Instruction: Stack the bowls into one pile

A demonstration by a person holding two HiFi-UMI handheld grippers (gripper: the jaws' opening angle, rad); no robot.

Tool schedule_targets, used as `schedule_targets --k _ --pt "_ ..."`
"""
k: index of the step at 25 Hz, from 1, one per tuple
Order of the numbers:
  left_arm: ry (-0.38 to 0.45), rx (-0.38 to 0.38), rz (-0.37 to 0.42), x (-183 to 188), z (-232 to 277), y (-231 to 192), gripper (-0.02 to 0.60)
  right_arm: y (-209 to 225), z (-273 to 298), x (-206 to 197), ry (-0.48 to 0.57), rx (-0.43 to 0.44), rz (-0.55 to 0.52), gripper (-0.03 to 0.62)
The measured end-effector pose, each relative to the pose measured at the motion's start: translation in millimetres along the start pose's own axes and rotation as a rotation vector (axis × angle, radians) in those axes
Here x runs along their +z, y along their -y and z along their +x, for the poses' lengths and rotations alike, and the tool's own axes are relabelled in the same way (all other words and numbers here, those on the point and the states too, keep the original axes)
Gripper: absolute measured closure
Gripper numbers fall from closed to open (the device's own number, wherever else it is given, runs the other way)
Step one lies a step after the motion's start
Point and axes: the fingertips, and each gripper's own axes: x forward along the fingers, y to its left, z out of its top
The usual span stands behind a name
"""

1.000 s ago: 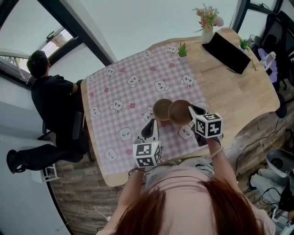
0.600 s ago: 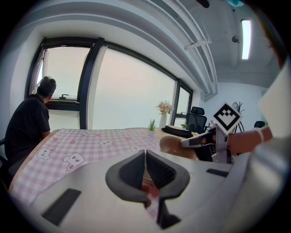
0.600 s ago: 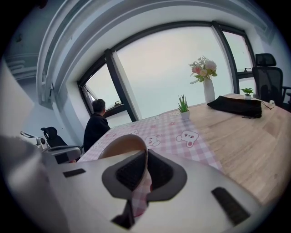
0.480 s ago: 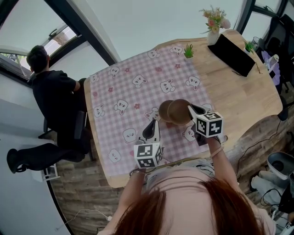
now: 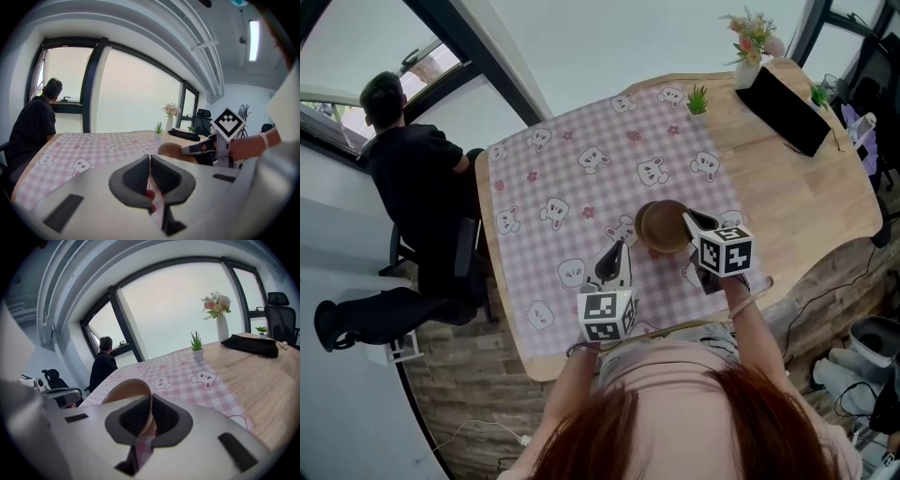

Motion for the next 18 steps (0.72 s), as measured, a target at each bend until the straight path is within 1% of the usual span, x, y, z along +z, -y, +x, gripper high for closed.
schedule_targets --k 3,7,13,18 --pt "-0.002 -0.004 -0.004 -4.5 -2.7 -6.2 0.566 -5.1 5.3 -2.9 0.002 -0.007 -0.012 0.579" --pt "-0.012 -0.006 -0.017 0.0 -6.7 -8.5 0.566 -9.5 8.9 -2.0 -0.006 -0.003 -0.009 0.579" --pt "-0.012 -0.028 -0.016 1.8 3.1 -12.6 0.566 -6.0 25.8 -4.0 -0.019 -0.019 -0.017 0.579" --pt "-0.012 -0.048 -0.016 -3.4 -1.7 -15.6 0.566 -12.2 30.9 -12.6 -0.033 -0.033 -0.026 0.579"
